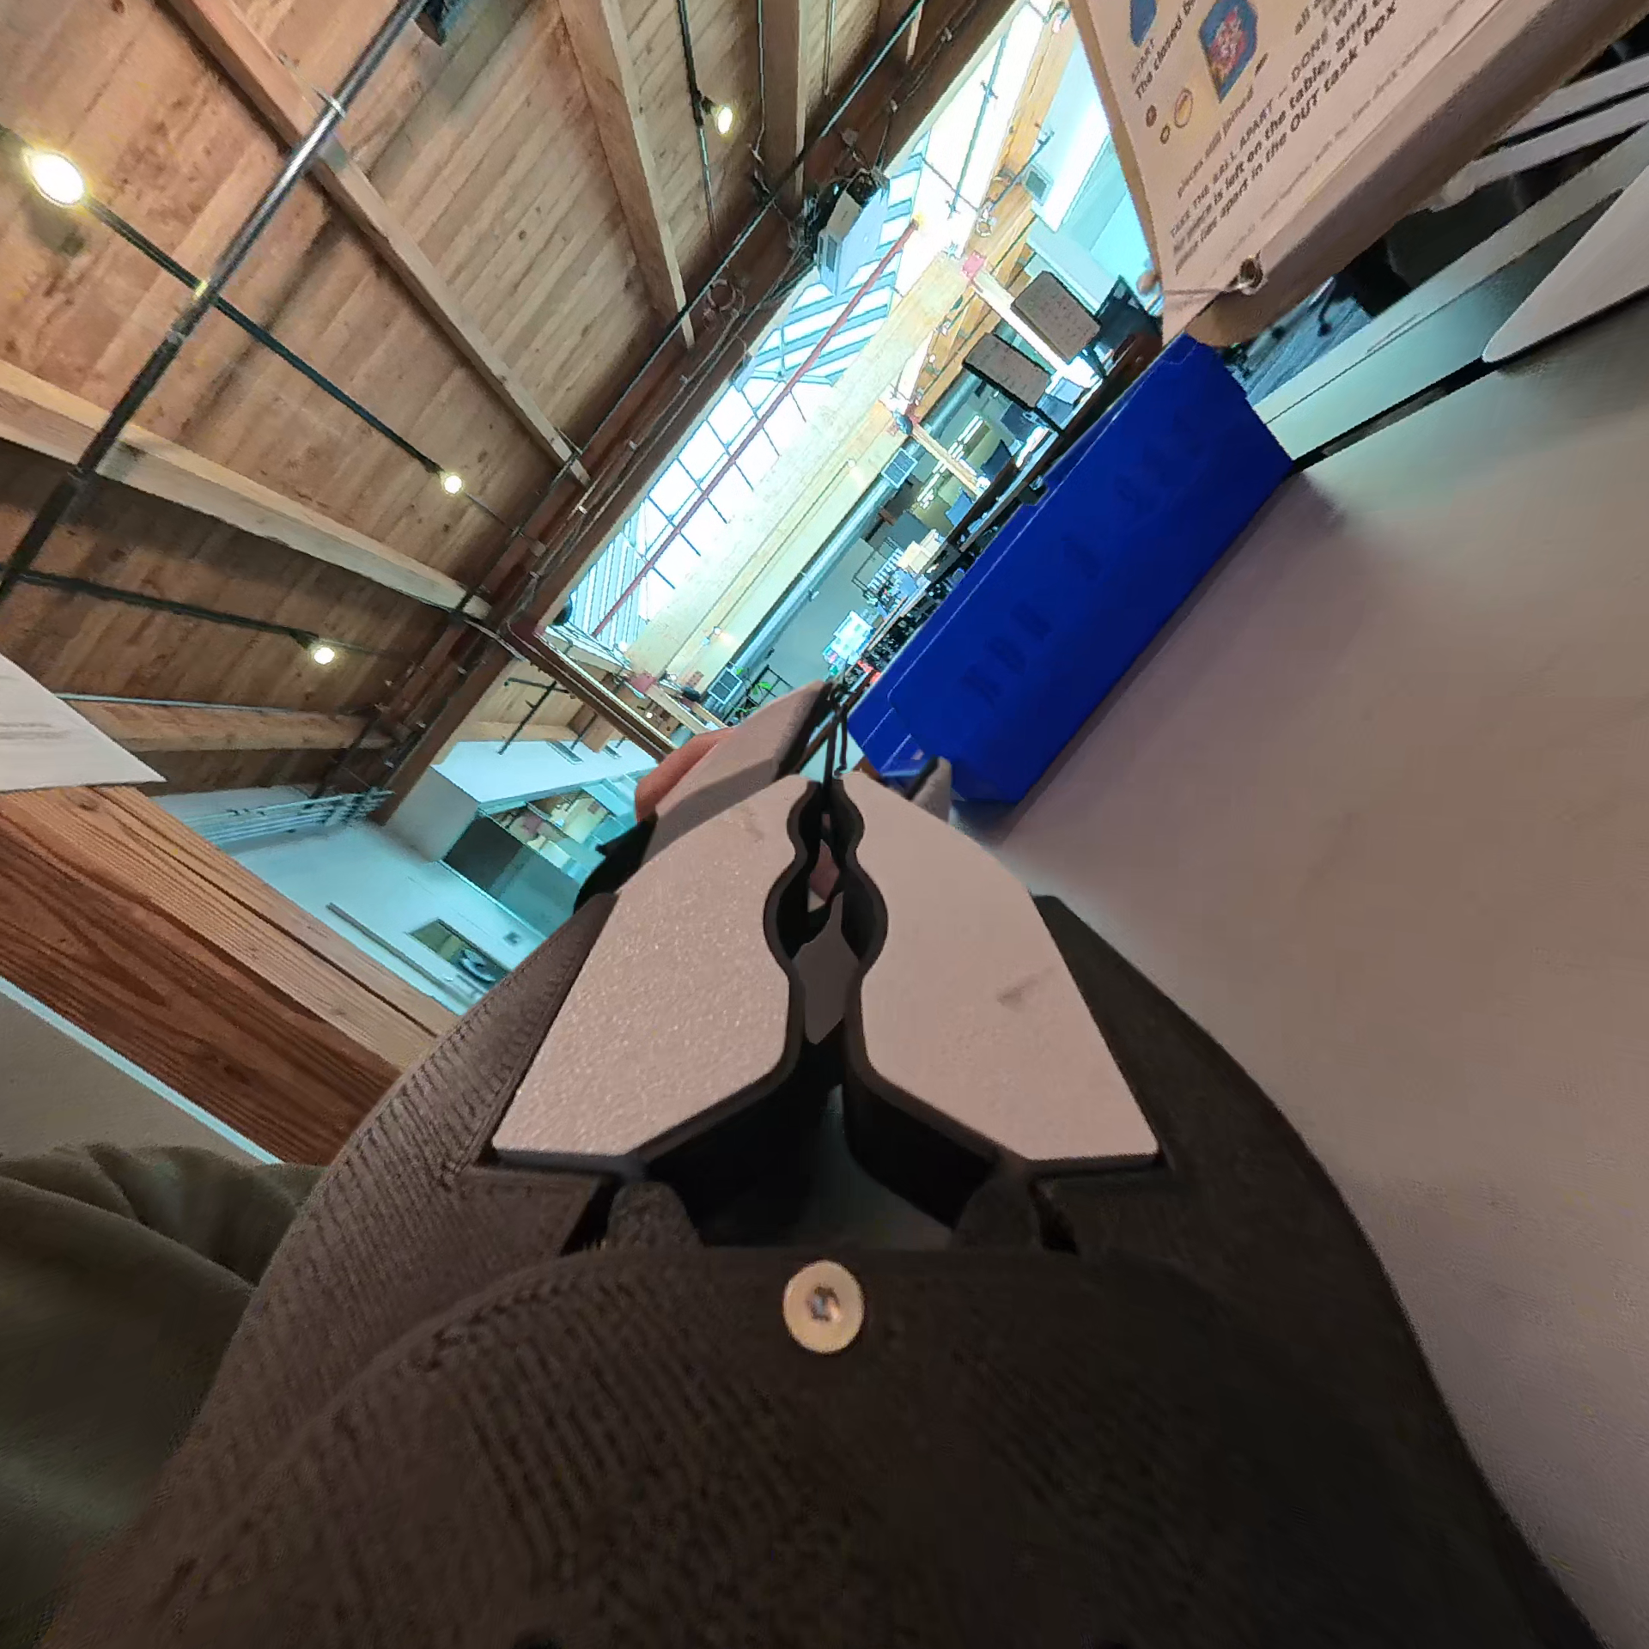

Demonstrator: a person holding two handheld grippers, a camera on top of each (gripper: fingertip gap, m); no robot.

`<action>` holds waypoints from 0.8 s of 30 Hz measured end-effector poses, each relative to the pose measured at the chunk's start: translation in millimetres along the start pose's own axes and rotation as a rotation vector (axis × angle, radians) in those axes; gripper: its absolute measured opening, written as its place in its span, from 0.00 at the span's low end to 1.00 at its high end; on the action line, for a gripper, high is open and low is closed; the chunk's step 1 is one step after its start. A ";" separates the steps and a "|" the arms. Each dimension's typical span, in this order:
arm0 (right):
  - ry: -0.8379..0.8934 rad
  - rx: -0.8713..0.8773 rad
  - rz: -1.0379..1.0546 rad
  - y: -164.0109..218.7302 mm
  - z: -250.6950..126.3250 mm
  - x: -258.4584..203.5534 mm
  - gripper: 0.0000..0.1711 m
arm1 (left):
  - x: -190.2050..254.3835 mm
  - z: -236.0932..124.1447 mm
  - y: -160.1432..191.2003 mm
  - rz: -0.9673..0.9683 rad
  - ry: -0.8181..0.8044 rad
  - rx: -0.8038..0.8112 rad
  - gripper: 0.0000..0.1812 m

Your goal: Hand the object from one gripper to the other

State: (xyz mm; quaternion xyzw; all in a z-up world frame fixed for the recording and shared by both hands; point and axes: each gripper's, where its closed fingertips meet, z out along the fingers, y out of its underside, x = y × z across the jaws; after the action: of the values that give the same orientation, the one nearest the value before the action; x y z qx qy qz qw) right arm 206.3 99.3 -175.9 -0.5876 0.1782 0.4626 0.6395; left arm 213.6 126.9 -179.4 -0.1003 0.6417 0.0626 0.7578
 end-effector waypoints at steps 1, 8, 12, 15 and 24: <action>0.009 0.003 -0.025 -1.5 -0.7 0.2 0.00 | 0.4 -0.3 1.4 -0.119 0.020 0.004 0.20; -0.021 0.056 -0.305 -20.5 -8.8 -17.9 0.01 | -0.9 -13.9 -32.8 -1.336 0.488 0.343 0.27; -0.058 0.027 -0.394 -12.5 -5.0 -27.2 0.00 | -20.0 -18.6 -33.9 -1.900 0.699 0.529 0.20; -0.066 0.001 -0.426 -5.4 -1.0 -30.7 0.01 | -25.8 -22.1 -30.1 -2.040 0.754 0.607 0.09; -0.001 -0.046 -0.530 0.3 0.1 -23.5 0.01 | -19.5 -25.5 -37.2 -1.954 0.787 0.590 0.01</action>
State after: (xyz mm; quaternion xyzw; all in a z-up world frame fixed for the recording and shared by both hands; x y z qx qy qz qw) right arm 194.2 90.4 -157.9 -0.6279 0.0070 0.2834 0.7248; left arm 194.1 85.5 -161.5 -0.3936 0.4724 -0.7583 0.2165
